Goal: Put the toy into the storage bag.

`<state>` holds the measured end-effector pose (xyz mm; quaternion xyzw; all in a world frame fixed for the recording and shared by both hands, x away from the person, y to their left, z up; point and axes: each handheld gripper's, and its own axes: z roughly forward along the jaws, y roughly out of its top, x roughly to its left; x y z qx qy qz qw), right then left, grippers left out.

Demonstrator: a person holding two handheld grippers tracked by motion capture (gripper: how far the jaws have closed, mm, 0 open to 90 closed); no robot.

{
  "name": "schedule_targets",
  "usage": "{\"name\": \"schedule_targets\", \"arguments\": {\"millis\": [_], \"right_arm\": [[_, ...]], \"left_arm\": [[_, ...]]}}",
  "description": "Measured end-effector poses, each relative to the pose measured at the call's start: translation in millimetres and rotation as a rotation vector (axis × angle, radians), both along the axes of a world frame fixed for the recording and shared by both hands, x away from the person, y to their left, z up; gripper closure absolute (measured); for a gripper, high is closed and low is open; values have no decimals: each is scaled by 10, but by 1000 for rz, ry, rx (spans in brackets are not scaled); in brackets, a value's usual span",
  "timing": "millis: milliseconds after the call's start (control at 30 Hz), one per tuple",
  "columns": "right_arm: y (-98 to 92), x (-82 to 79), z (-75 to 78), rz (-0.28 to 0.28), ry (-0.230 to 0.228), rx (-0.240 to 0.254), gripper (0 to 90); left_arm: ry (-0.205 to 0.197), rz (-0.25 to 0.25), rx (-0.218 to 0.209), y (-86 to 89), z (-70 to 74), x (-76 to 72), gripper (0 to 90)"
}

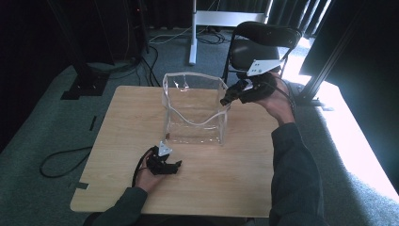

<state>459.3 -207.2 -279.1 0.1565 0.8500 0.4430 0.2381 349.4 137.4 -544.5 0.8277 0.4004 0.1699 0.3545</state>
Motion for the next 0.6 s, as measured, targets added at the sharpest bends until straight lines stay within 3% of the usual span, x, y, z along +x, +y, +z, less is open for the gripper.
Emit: {"name": "schedule_targets", "arguments": {"millis": [200, 333, 600], "right_arm": [[49, 161, -124, 31, 48, -21, 246], [108, 224, -201, 23, 70, -27, 246], [310, 39, -196, -11, 88, 3, 246]], "left_arm": [[-2, 1, -2, 0, -1, 0, 264], [-1, -1, -2, 5, -1, 3, 264], [0, -1, 0, 1, 1, -3, 264]]}}
